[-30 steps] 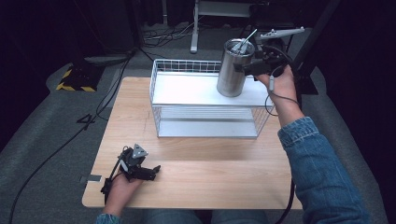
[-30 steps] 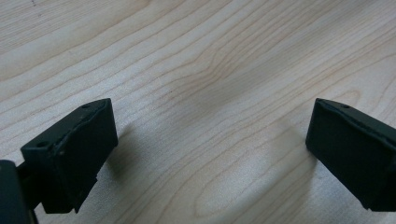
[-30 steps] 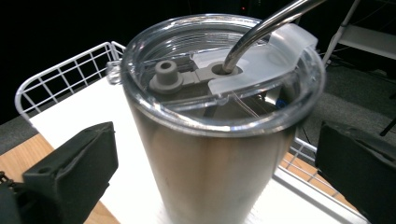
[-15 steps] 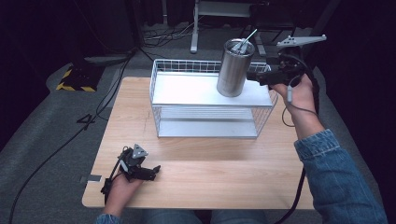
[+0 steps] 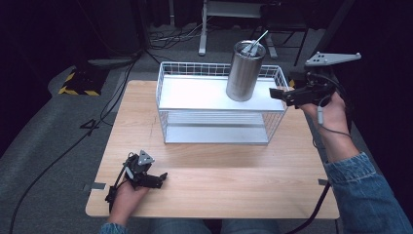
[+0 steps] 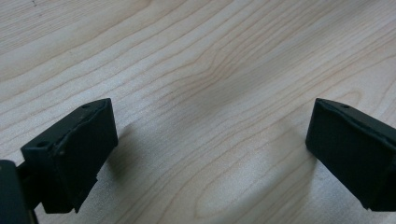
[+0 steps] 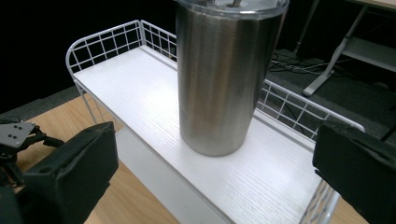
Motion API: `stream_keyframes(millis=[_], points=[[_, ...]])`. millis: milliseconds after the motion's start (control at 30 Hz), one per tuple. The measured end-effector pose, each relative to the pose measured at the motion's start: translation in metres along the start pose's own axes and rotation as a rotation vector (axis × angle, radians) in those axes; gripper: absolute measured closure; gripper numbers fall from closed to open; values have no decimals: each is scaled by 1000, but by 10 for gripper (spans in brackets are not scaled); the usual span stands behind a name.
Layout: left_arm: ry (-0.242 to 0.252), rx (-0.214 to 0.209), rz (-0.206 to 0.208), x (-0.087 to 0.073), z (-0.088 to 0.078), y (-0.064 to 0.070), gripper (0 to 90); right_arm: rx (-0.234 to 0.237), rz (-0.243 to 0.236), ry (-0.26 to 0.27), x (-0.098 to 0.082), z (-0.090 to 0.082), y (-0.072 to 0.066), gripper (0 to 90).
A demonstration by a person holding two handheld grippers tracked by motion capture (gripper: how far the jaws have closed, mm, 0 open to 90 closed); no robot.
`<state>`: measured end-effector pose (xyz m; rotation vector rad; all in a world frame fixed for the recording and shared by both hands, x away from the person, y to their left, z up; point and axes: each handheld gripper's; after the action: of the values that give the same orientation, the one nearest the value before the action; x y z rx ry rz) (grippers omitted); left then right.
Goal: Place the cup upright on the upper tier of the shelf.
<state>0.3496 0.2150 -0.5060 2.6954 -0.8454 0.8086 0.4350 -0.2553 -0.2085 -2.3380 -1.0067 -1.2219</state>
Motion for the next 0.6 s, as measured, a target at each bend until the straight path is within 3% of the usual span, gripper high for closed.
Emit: stream_keyframes(millis=[300,600], points=[[3,3,-3,4,3,-1,24,2,-3,-3,-27,-16,0,26],[4,5,3,5,4,-1,24,-12,9,-63,-60,-17,6,43]])
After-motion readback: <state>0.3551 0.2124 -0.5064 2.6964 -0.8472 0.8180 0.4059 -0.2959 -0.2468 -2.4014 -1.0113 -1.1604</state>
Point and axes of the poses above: each handheld gripper's, and its own axes: z roughly forward along the jaws, x roughly out of its top, y roughly to its right, and after that the axes turned 8 degrees about -y, right-handed
